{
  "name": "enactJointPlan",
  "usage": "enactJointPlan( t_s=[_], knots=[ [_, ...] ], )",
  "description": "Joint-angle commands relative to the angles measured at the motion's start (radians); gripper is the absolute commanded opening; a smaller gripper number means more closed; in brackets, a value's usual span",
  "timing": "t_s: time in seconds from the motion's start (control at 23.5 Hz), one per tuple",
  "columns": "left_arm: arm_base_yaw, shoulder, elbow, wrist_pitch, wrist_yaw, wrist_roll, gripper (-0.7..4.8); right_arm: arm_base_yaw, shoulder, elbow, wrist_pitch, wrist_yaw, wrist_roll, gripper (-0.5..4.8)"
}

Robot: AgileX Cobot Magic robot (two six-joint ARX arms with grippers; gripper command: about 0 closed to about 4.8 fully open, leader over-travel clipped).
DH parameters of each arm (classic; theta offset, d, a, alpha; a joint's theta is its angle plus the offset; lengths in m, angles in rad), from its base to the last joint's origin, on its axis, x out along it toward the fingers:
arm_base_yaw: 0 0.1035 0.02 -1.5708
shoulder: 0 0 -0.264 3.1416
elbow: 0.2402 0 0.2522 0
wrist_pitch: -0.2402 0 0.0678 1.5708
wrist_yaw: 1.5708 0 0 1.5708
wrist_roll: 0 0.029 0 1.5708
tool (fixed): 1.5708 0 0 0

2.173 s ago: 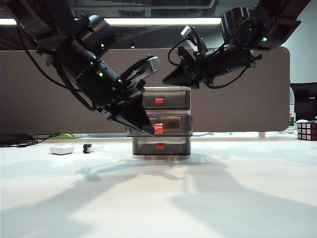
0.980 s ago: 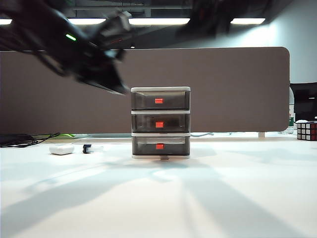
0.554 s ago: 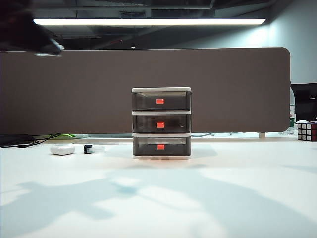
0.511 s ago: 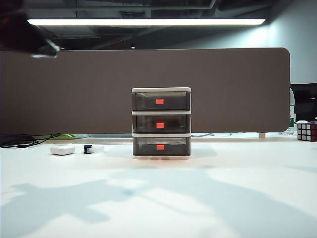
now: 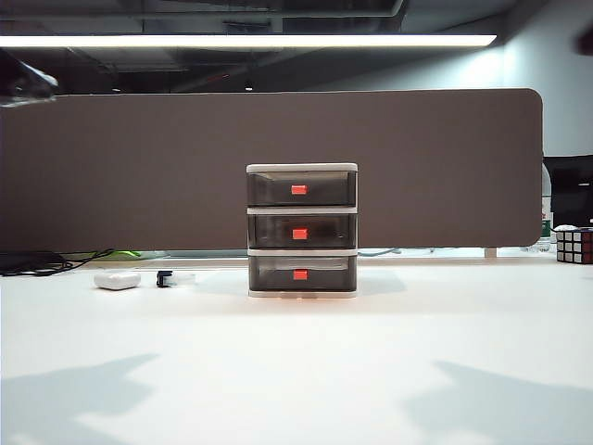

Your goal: Open the second layer of the drawer on the table, pick up a pack of napkins on the table and put it in, and finally close the drawer.

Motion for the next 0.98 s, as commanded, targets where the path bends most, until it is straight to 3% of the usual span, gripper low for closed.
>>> enactJointPlan(
  t_s=[0.04,0.17,0.47,0.77,0.98],
  knots=[
    [0.001,-0.065,-0.053,0.002,-0.043,-0.007,-0.06,0.001,-0.204,-0.061,-0.041,0.061,0.031,-0.05],
    [0.001,-0.09,-0.089,0.027,-0.039,-0.037,-0.06,0.002,-0.21,-0.071,-0.072,0.116,0.055,-0.05],
    [0.001,-0.148,-0.173,0.09,-0.019,-0.081,-0.06,0.011,-0.217,-0.164,-0.045,0.124,0.069,-0.05],
    [0.001,-0.151,-0.174,0.103,-0.021,-0.075,-0.06,0.013,-0.217,-0.29,0.114,0.123,0.087,-0.05],
    [0.006,-0.148,-0.174,0.088,-0.021,-0.027,-0.06,0.01,-0.217,-0.304,0.129,0.14,0.045,-0.05]
  ],
)
